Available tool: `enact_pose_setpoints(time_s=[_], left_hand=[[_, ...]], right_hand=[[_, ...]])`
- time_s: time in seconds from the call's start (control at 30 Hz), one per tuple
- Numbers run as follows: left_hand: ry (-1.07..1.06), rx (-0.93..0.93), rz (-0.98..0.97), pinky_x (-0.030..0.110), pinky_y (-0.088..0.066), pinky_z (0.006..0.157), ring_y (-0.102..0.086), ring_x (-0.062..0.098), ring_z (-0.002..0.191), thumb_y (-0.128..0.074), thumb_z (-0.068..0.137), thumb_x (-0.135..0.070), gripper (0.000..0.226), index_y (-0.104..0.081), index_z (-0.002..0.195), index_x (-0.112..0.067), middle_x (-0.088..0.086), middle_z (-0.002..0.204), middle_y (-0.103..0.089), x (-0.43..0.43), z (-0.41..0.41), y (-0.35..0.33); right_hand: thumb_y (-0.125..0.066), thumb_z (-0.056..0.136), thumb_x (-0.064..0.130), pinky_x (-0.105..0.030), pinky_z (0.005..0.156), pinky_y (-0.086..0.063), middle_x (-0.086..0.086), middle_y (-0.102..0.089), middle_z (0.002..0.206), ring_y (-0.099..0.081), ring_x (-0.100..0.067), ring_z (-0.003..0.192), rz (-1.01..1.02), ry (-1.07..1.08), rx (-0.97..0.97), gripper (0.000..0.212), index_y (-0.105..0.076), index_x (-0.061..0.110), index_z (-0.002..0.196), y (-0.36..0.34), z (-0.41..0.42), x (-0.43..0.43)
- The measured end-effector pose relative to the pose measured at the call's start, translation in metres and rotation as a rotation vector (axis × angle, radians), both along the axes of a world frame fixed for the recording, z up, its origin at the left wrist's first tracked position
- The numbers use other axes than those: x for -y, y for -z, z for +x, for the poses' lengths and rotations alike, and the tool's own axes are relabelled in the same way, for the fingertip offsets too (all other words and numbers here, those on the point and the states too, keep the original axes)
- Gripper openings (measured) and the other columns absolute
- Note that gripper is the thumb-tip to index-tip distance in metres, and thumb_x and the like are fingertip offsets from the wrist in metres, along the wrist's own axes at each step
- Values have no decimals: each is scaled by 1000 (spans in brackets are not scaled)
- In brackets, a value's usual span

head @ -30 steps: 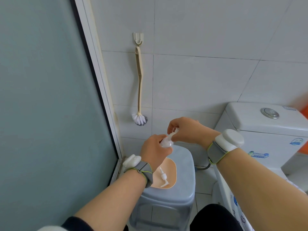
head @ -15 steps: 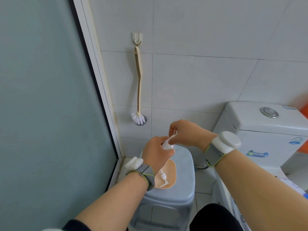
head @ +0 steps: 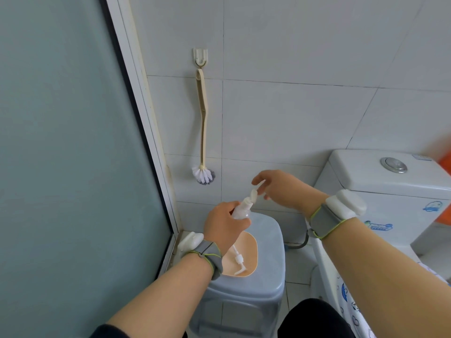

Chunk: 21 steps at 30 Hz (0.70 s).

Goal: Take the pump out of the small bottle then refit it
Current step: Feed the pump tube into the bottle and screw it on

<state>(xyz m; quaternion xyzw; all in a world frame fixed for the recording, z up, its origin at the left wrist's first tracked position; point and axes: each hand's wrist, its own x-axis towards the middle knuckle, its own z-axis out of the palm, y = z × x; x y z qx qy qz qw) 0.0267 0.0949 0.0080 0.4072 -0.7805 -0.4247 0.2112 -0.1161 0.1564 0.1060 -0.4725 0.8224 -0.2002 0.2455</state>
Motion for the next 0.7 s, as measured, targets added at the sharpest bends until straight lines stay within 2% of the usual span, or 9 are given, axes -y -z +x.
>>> enact_pose_setpoints(time_s=[0.1,0.17,0.27,0.33,0.37,0.43,0.57,0.63,0.7], left_hand=[[-4,-59,47,42,-55,79,-67,26,85,-72,70,-24,27,-71,97,-22,6,89,-72,1,1,-2],[5,-91,66,41,-53,77,-67,26,83,-71,70,-25,25,-71,95,-24,5,87,-72,0,0,-4],[9,-126,79,37,-51,71,-62,24,75,-71,70,-25,20,-71,90,-25,4,82,-70,-3,-2,-7],[8,-141,77,34,-49,70,-59,20,72,-71,70,-23,18,-71,89,-24,2,80,-67,-3,-2,-7],[9,-141,77,33,-49,71,-60,19,73,-71,71,-23,18,-71,89,-25,2,82,-67,-3,-2,-7],[2,-138,81,32,-50,72,-63,19,78,-72,71,-23,19,-71,90,-25,2,86,-68,-4,-3,-6],[-29,-134,109,23,-46,67,-64,14,80,-72,70,-23,23,-71,92,-30,-1,89,-70,-7,-4,-5],[-21,-132,114,28,-48,68,-63,17,77,-71,71,-23,18,-71,88,-28,2,88,-70,-7,-4,-6],[-16,-125,103,36,-51,71,-64,24,78,-71,71,-23,15,-70,86,-23,6,84,-71,-5,-3,-7]], right_hand=[[-60,82,1,-13,68,-44,1,-68,109,-60,-12,87,20,-97,63,47,-61,23,124,7,1,-4],[-70,78,7,-16,73,-46,0,-69,107,-61,-13,88,-25,-92,133,47,-64,23,121,13,6,-3],[-72,75,10,-25,78,-50,-2,-71,98,-61,-13,82,-97,-63,190,34,-72,21,108,21,9,-2],[-74,74,15,-25,66,-45,-2,-68,80,-55,-15,69,-112,-33,199,18,-73,13,91,26,9,-2],[-76,73,20,-24,59,-40,0,-61,71,-49,-14,63,-113,-8,180,16,-68,9,83,28,8,-1],[-80,72,33,-23,52,-32,1,-48,64,-40,-14,58,-116,54,127,32,-58,10,74,34,9,1],[-79,69,52,-29,55,-30,-4,-42,66,-36,-17,61,-175,116,103,51,-50,9,73,47,15,0],[-81,70,47,-29,61,-39,-5,-55,73,-48,-18,65,-189,97,157,48,-61,5,84,46,14,-3],[-81,73,32,-25,70,-47,2,-69,91,-63,-18,82,-214,72,278,34,-70,16,101,43,10,-6]])
